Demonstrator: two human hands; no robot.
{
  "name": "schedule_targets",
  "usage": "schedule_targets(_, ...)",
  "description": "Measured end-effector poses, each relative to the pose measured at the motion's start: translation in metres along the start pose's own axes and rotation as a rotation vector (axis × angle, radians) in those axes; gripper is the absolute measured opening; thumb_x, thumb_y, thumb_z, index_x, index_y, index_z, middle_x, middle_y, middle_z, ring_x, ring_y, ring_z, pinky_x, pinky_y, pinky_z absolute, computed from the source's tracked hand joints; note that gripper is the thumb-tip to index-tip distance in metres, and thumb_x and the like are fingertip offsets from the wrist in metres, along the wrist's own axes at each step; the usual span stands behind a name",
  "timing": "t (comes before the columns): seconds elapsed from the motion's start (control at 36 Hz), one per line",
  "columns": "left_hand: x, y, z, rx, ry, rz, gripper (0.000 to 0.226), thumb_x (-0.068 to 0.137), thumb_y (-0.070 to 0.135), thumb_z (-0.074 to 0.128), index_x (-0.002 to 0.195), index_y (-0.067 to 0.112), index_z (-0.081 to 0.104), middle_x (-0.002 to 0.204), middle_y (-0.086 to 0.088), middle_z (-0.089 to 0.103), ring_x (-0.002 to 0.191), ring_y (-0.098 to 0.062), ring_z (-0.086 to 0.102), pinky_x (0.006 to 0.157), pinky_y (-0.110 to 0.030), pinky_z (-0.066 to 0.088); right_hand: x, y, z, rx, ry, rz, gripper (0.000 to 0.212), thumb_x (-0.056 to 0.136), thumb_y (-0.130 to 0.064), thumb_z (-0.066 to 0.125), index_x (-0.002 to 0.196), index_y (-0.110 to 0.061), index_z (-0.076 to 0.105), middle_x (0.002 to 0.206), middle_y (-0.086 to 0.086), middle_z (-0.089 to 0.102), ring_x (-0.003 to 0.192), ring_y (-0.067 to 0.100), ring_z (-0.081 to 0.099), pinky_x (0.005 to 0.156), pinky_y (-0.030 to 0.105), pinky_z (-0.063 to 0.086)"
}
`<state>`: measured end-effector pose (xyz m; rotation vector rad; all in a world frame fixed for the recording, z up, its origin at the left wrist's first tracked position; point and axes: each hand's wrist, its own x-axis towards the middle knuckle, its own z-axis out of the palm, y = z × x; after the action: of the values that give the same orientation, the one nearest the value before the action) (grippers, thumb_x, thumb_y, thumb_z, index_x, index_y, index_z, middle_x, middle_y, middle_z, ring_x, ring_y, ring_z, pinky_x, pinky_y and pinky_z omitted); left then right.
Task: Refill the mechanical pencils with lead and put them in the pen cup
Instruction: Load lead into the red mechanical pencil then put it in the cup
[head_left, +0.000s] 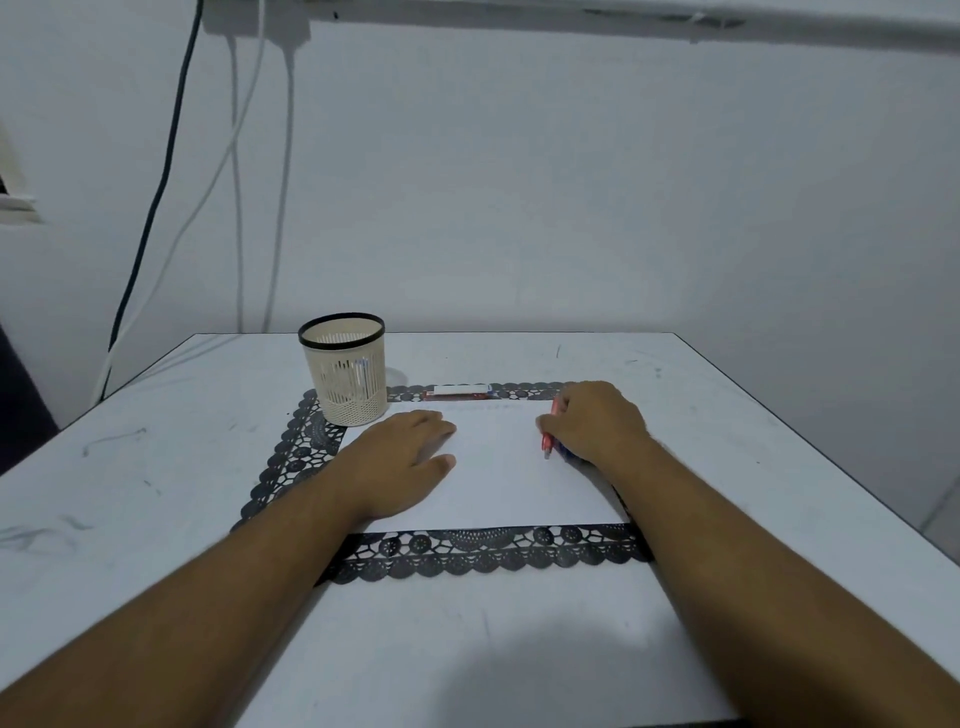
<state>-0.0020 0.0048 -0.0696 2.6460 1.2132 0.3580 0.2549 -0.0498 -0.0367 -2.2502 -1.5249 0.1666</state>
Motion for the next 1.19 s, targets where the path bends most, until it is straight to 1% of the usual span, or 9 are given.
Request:
schedule_targets(0.22, -0.001, 0.002, 0.0, 0.011, 0.009, 0.009, 0.053, 0.105, 0.046, 0.047, 0.155, 0.026, 0.042, 0.163, 0.008, 0.034, 0.149, -0.013, 0.029, 0.118, -0.029, 0.024, -0.004, -0.008, 0.001, 0.054, 0.017, 0.032, 0.033, 0.085, -0.029, 0.066, 0.056, -0.021, 0.052, 0.061, -0.005, 0.057, 0.062, 0.016, 0.054, 0.056, 0.028, 0.038)
schedule_targets(0.31, -0.002, 0.001, 0.0, 0.006, 0.011, 0.007, 0.054, 0.105, 0.048, 0.047, 0.154, 0.027, 0.043, 0.163, 0.008, 0.034, 0.149, -0.013, 0.029, 0.119, -0.03, 0.025, -0.005, -0.009, -0.001, 0.134, 0.032, 0.044, 0.029, 0.085, -0.027, 0.064, 0.059, -0.019, 0.055, 0.06, -0.004, 0.063, 0.064, 0.019, 0.061, 0.06, 0.028, 0.045)
schedule_targets(0.61, -0.001, 0.0, 0.001, 0.013, 0.016, 0.011, 0.055, 0.105, 0.049, 0.046, 0.155, 0.027, 0.042, 0.164, 0.007, 0.034, 0.15, -0.014, 0.028, 0.12, -0.032, 0.024, -0.007, -0.012, 0.01, -0.025, 0.02, -0.017, 0.032, 0.078, -0.04, 0.07, 0.062, -0.018, 0.054, 0.067, -0.003, 0.058, 0.068, 0.022, 0.06, 0.053, 0.027, 0.034)
schedule_targets(0.69, -0.002, 0.001, 0.001, 0.019, 0.028, 0.026, 0.053, 0.105, 0.048, 0.047, 0.153, 0.026, 0.044, 0.162, 0.006, 0.035, 0.148, -0.015, 0.03, 0.118, -0.033, 0.027, -0.006, -0.013, 0.006, 0.108, 0.033, -0.049, 0.029, 0.082, -0.039, 0.07, 0.069, -0.015, 0.062, 0.071, 0.0, 0.067, 0.067, 0.02, 0.063, 0.059, 0.03, 0.045)
schedule_targets(0.75, -0.002, -0.001, 0.002, 0.016, 0.071, 0.027, 0.055, 0.104, 0.049, 0.048, 0.154, 0.028, 0.041, 0.165, 0.005, 0.029, 0.152, -0.016, 0.024, 0.121, -0.037, 0.027, -0.007, -0.013, 0.0, 0.289, 0.082, -0.118, 0.026, 0.087, -0.036, 0.071, 0.073, -0.015, 0.065, 0.072, -0.002, 0.069, 0.059, 0.013, 0.056, 0.055, 0.027, 0.041)
schedule_targets(0.83, -0.001, -0.003, 0.0, 0.0, 0.272, 0.079, 0.06, 0.101, 0.043, 0.056, 0.155, 0.024, 0.039, 0.164, 0.0, 0.029, 0.151, -0.018, 0.024, 0.121, -0.039, 0.03, -0.01, -0.015, -0.005, 0.476, 0.118, -0.25, 0.026, 0.091, -0.037, 0.073, 0.073, -0.019, 0.065, 0.065, -0.002, 0.063, 0.055, 0.01, 0.049, 0.053, 0.026, 0.037)
schedule_targets(1.0, 0.001, 0.006, -0.012, 0.122, 0.608, 0.269, 0.05, 0.092, 0.029, 0.068, 0.14, 0.019, 0.056, 0.139, -0.004, 0.055, 0.13, -0.026, 0.048, 0.11, -0.044, 0.039, -0.01, -0.023, 0.014, 0.444, -0.047, -0.435, 0.017, 0.095, -0.032, 0.072, 0.078, -0.029, 0.071, 0.062, -0.008, 0.058, 0.058, 0.007, 0.045, 0.061, 0.031, 0.034)
schedule_targets(1.11, -0.001, 0.012, -0.009, 0.204, 0.537, 0.319, 0.039, 0.089, 0.036, 0.073, 0.126, 0.026, 0.065, 0.117, 0.004, 0.068, 0.112, -0.021, 0.059, 0.097, -0.04, 0.042, -0.016, -0.033, 0.02, 0.539, -0.105, -0.492, 0.017, 0.096, -0.03, 0.072, 0.079, -0.026, 0.073, 0.06, -0.006, 0.055, 0.056, 0.005, 0.042, 0.058, 0.027, 0.032)
schedule_targets(1.19, -0.003, 0.015, -0.009, 0.165, 0.491, 0.252, 0.02, 0.094, 0.039, 0.068, 0.112, 0.03, 0.069, 0.093, 0.009, 0.072, 0.085, -0.019, 0.066, 0.068, -0.031, 0.041, -0.021, -0.04, 0.023, 0.64, -0.139, -0.472, 0.018, 0.097, -0.027, 0.07, 0.079, -0.023, 0.072, 0.067, -0.011, 0.063, 0.06, 0.0, 0.05, 0.059, 0.016, 0.036)
